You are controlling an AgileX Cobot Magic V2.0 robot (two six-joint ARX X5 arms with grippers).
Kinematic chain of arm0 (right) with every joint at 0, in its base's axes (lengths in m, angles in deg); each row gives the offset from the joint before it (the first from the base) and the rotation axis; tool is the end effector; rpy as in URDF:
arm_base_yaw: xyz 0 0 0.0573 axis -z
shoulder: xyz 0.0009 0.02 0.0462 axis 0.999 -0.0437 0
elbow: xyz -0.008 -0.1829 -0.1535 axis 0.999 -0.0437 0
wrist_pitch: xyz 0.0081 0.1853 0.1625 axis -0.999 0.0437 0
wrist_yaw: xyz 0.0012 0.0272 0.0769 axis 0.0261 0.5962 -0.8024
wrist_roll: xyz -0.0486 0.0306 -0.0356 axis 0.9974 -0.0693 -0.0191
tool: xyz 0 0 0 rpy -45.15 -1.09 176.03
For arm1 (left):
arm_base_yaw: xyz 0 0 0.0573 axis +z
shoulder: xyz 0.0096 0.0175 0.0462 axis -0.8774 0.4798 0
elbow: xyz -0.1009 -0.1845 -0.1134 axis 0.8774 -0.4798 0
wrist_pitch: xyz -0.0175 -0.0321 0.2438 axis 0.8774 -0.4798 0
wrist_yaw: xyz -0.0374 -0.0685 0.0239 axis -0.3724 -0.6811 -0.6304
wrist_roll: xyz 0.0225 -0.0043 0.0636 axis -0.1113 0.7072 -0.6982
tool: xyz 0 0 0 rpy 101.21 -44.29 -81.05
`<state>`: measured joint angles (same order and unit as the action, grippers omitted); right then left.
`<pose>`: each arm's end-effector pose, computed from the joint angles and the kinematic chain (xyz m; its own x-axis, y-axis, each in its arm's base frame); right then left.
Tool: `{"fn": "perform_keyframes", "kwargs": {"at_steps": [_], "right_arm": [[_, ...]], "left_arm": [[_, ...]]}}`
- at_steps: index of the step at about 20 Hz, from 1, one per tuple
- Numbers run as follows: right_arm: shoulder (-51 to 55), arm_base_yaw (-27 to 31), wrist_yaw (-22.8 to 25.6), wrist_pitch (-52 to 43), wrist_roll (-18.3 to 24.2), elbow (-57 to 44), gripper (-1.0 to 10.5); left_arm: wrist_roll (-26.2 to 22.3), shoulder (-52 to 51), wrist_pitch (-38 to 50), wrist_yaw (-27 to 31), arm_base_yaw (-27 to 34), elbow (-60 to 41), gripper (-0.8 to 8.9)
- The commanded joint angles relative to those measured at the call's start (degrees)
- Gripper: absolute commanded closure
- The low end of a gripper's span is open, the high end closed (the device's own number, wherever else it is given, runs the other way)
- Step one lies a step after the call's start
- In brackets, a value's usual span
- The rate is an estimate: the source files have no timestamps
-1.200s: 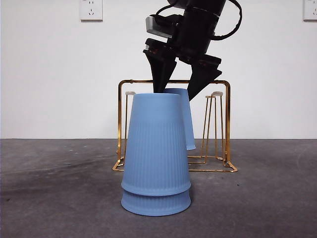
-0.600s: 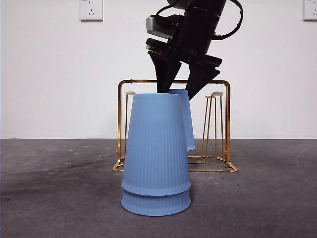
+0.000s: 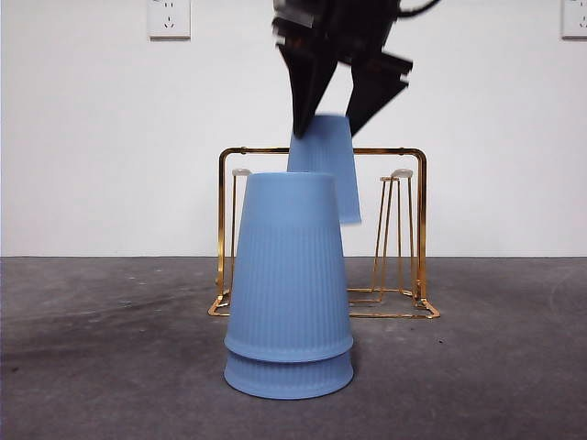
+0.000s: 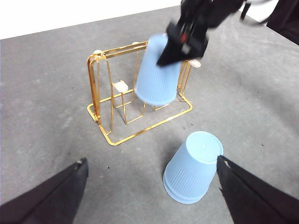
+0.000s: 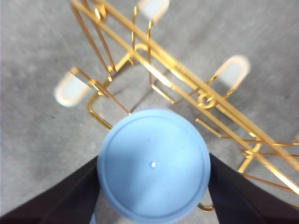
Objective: The left arm pick up the left cup on cup holder and place it on desk, then the right arm insert the right cup into the first cup, and then the left arm insert the mid cup into the first cup
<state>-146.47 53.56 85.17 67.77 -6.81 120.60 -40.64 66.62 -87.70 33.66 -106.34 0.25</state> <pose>0.3218 0.2197 0.2992 0.4220 0.3471 -0.8375 -0.6017 0.7982 0.0276 0.1089 -0.0995 0.3332 0.7303 -0.5398 -0.4186 0.5541 0.8266 -0.0991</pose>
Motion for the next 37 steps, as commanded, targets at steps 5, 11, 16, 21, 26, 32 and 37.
{"fn": "perform_keyframes", "kwargs": {"at_steps": [5, 11, 16, 21, 26, 32, 37], "right_arm": [[-0.1, -0.5, 0.0, 8.1, 0.5, 13.6, 6.9], [2.8, -3.5, 0.0, 12.7, -1.3, 16.8, 6.9], [4.3, -8.7, 0.1, 18.0, -2.6, 16.8, 6.9], [4.8, -14.5, 0.4, 21.9, -2.7, 16.7, 6.9], [6.9, -17.3, 3.2, 22.8, -4.5, 16.6, 6.9], [15.1, -17.2, 3.5, 21.8, -5.7, 7.1, 6.9], [25.1, -17.6, 2.6, 8.5, -10.0, -11.6, 6.9]], "left_arm": [[0.0, 0.2, 0.7, 0.2, -0.3, 1.3, 3.80], [-0.2, 0.2, 1.0, 0.2, -0.3, 1.3, 3.80], [-0.9, 0.2, 1.0, 0.2, -0.3, 1.3, 3.80], [-1.7, 0.2, 0.9, 0.2, -0.3, 1.3, 3.80], [-1.9, -0.6, 0.7, 0.2, -0.3, 1.3, 3.79], [-1.9, -1.7, 0.9, 0.3, -0.3, 1.3, 3.80], [-1.9, -1.8, 0.7, 0.2, -0.3, 1.3, 3.80]]}}
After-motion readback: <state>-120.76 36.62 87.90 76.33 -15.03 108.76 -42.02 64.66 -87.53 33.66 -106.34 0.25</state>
